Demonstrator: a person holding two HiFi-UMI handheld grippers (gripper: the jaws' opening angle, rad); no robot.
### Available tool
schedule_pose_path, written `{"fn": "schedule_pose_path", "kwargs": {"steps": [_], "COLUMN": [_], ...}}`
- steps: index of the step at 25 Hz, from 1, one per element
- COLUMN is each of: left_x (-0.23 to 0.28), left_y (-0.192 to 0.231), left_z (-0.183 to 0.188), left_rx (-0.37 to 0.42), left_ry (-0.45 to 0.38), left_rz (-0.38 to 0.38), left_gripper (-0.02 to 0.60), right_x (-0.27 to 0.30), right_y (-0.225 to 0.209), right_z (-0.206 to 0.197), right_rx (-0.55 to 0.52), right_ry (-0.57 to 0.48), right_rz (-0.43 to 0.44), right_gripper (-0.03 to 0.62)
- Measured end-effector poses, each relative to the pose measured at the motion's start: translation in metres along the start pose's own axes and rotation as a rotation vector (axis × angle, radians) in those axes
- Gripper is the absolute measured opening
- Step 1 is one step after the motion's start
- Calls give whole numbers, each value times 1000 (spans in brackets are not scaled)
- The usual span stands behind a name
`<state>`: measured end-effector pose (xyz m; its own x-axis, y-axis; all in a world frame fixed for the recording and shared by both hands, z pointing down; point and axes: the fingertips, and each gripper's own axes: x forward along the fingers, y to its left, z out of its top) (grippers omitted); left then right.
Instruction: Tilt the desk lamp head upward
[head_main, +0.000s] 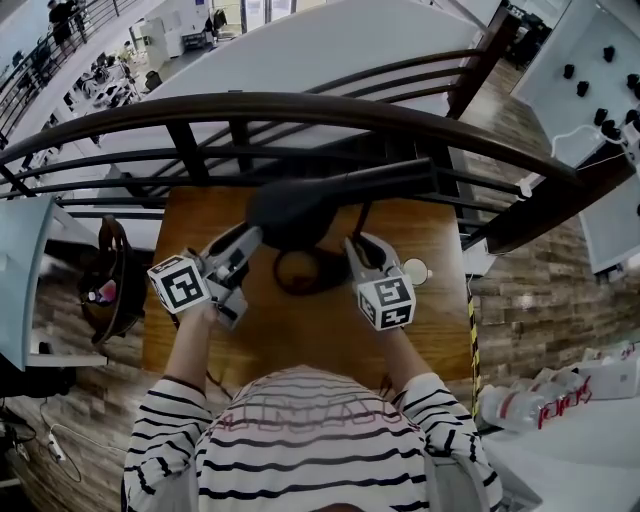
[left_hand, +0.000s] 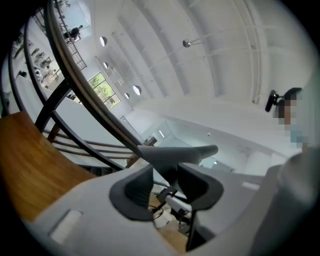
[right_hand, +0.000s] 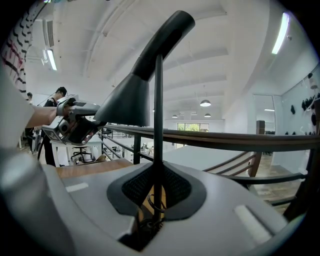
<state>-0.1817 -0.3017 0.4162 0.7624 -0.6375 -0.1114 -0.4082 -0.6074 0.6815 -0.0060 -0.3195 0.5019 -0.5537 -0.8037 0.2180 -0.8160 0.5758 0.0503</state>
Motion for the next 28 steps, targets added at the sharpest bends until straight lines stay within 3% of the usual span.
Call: {"fn": "schedule_pose_path", "kwargs": {"steps": [11, 28], "left_x": [-16, -3], "left_y": [-41, -112], "left_z": [84, 148], "left_rx": [201, 526], "left_ry": [-83, -16], "left_rz": [-14, -13], "left_gripper": [112, 104], "right_x": [-1, -1], "right_y": [2, 3], "right_z": [1, 0], "right_rx": [20, 62], "right_ry": [-11, -1], "right_rz": [16, 9], "right_gripper": [46, 44]}}
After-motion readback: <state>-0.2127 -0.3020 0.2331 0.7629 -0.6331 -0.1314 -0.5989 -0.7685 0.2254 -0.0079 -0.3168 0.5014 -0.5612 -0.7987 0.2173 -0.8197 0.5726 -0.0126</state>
